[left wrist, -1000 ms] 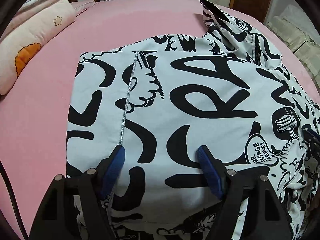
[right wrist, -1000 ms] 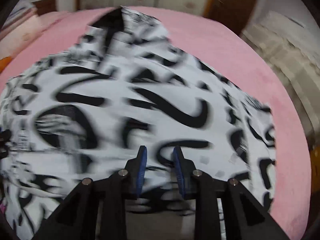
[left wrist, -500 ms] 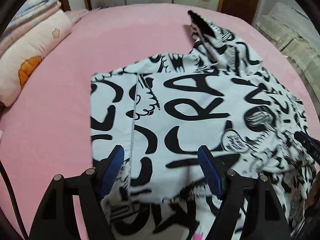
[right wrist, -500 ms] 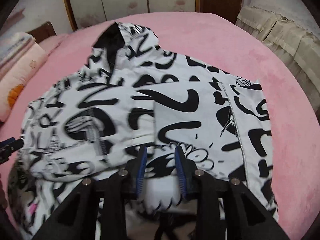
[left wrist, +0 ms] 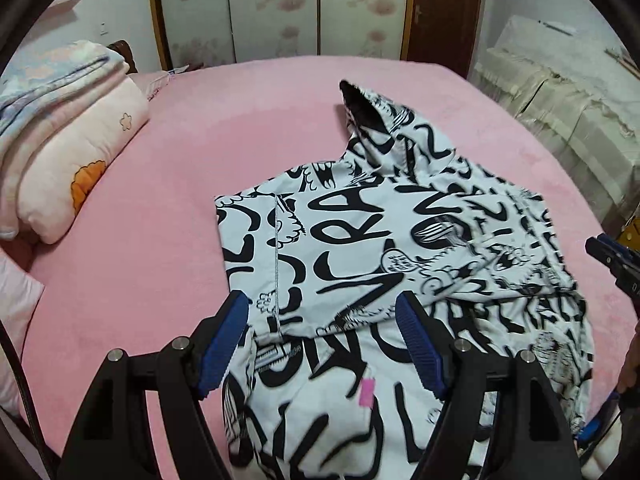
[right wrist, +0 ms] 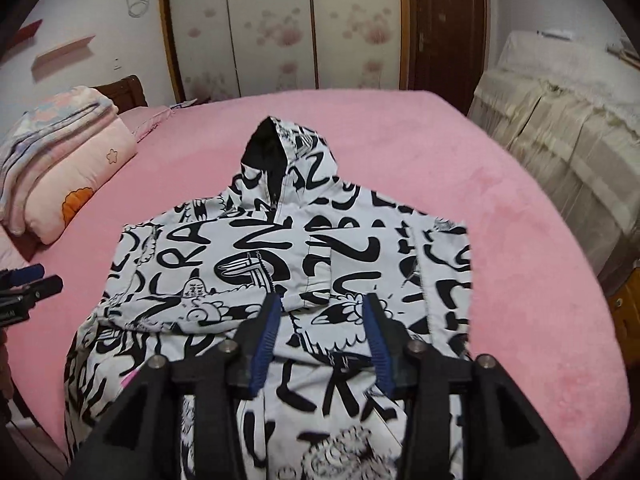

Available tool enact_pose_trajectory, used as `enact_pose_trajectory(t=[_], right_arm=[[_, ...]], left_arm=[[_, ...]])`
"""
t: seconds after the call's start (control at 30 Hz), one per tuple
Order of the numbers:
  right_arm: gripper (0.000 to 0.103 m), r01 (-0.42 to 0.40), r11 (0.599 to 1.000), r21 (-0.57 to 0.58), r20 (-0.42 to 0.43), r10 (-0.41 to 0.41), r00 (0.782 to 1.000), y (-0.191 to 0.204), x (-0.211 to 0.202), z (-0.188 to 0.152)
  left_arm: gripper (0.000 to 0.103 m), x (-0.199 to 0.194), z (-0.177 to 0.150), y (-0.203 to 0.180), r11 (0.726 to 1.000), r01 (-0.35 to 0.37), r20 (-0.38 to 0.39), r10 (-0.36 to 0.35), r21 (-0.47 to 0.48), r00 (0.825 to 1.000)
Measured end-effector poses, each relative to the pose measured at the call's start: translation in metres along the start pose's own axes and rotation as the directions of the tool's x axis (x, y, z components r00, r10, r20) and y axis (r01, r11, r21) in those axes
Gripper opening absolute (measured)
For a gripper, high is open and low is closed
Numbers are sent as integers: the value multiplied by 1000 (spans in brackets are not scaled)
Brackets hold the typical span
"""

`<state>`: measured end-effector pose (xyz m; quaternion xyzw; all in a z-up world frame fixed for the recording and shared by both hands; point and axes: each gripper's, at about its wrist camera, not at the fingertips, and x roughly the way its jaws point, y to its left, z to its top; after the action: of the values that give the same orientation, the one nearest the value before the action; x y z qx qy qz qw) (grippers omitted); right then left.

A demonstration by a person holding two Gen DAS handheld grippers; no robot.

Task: Fold large clothes

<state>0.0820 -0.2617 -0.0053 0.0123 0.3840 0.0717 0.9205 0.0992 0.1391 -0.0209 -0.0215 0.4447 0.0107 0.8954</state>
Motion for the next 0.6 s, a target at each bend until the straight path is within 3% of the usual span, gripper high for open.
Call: enact_pose_trajectory(t=[0.3, 0.47, 0.6], right_arm=[[48, 15, 999, -43, 16, -14, 1000, 0, -60, -45], [56, 23, 999, -48, -26, -24, 999, -10, -68, -84], [57, 48, 998, -43, -65, -51, 997, -23, -68, -118]], left_arm=[[75, -53, -56, 6, 1000, -24, -9, 24, 8, 1000], [75, -53, -102, 19, 999, -40, -60, 40, -1, 997], [75, -41, -139, 39, 996, -81, -104, 78, -26, 991]])
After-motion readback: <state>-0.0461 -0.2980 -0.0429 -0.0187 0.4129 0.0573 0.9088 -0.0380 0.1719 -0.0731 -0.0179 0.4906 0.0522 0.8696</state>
